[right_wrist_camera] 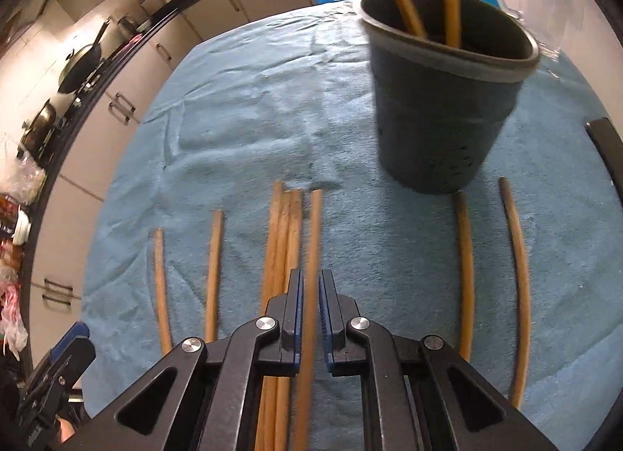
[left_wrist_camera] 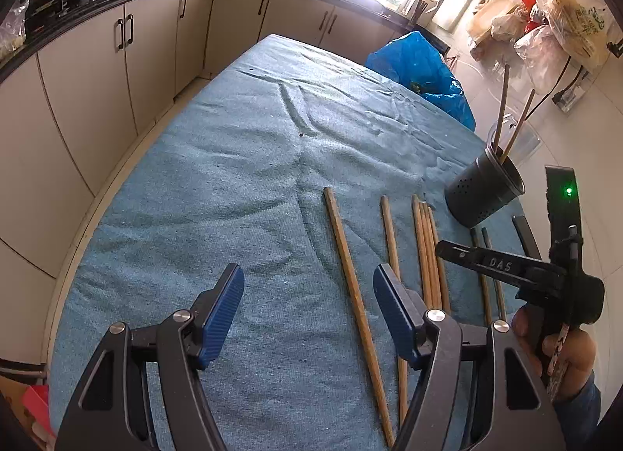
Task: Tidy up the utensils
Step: 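Lower the right gripper onto another chopstick and close on it, then close the left gripper on a chopstick while the right gripper lifts its chopstick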
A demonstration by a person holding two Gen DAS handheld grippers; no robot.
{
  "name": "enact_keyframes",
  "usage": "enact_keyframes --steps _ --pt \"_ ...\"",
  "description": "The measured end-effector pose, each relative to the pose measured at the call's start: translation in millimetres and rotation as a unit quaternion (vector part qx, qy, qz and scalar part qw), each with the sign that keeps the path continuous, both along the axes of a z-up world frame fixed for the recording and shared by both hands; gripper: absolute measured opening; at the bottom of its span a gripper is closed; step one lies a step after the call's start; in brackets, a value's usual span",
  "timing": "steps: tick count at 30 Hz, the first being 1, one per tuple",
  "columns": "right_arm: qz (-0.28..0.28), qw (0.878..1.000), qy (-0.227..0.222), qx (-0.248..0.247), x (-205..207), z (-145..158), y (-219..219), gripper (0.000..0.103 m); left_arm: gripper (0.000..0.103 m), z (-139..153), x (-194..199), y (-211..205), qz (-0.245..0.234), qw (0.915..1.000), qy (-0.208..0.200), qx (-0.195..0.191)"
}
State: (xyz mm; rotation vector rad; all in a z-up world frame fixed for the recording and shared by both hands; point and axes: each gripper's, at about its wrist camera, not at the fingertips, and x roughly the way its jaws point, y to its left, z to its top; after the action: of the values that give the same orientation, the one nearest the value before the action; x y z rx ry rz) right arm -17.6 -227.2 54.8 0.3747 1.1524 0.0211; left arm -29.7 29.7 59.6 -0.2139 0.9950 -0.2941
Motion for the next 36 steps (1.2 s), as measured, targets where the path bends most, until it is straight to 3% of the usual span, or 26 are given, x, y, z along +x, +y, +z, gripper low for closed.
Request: enact_keyframes --steps 6,11,16,18,23,28,33,36 --pt "0.012 0.999 -0.004 -0.037 -0.3 -0.9 11.2 0.009 0.068 0.7 -0.9 -8.0 -0.006 1.0 0.001 0.005" --pt "-0.007 0.999 0.006 -0.043 -7.3 -1.4 -12.0 0.008 0.068 3.6 1.4 -17.4 -0.016 0.9998 0.005 0.009" --pt "-0.018 0.999 0.012 -0.027 -27.0 -0.8 -30.1 0.006 0.068 8.5 17.5 -55.4 -0.07 0.9973 0.014 0.015" --pt "-0.022 1.0 0.011 -0.013 -35.4 -1.3 -35.0 0.006 0.067 7.9 27.8 -81.2 -0.092 0.995 0.017 0.035" --pt "-0.029 0.999 0.006 0.015 -47.1 -4.5 -42.4 0.006 0.037 -10.8 54.9 -133.8 -0.127 0.9884 0.048 0.068" --pt "-0.028 0.999 0.003 0.036 -50.8 -6.7 -49.2 0.006 0.021 -33.8 72.3 -161.1 -0.129 0.9836 0.075 0.101" --pt "-0.025 0.998 0.0 0.051 -51.8 -8.9 -52.5 0.007 0.018 -39.8 73.0 -159.3 -0.113 0.9811 0.067 0.142" --pt "-0.023 0.998 -0.002 0.055 -48.4 -9.8 -52.7 0.007 0.014 -39.7 73.3 -146.2 -0.113 0.9839 0.079 0.113"
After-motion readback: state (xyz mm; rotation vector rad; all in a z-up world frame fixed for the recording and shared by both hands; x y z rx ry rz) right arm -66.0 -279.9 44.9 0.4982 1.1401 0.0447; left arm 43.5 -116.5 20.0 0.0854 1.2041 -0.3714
